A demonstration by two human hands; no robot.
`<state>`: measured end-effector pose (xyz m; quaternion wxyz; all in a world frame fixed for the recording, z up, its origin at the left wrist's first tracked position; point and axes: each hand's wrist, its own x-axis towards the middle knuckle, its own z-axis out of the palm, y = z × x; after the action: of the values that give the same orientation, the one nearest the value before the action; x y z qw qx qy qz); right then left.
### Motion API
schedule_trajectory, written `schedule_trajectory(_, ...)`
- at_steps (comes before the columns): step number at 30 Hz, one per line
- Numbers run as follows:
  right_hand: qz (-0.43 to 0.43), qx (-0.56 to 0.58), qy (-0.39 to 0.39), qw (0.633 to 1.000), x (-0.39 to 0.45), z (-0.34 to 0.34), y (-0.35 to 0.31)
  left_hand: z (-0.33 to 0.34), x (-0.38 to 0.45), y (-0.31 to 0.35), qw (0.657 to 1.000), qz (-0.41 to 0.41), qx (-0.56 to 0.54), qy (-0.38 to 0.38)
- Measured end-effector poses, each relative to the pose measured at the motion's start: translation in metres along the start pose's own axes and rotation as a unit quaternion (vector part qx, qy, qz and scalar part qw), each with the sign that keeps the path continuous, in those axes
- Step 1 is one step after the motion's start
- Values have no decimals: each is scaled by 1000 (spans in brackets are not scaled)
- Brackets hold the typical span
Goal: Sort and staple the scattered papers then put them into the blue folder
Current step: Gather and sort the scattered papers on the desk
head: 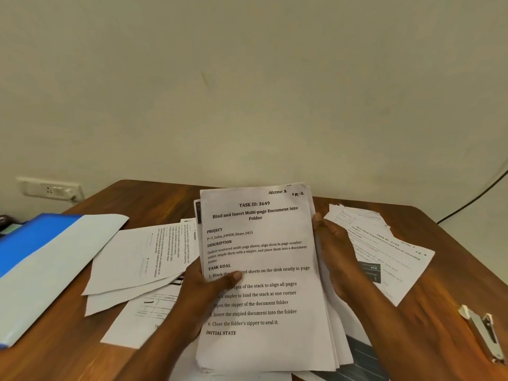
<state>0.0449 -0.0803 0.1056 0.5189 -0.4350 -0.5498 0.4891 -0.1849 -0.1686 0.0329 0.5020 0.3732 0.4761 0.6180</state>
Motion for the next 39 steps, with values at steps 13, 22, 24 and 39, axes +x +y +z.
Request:
schedule_trajectory(13,-75,-87,31,993,-23,11,10,5,-7,7,996,-11,-83,-42)
schedule_trajectory(22,18,-18,13,1000,-41,-6,11,17,-19,12,993,-27,24,-109)
schedule_trajectory(24,43,-40,-3,998,-40,-16,10,18,-19,9,994,-18,33,-103)
schedule_trajectory(39,108,-322,302,891,24,-193,55,19,-10,-3,998,-9,48,-41)
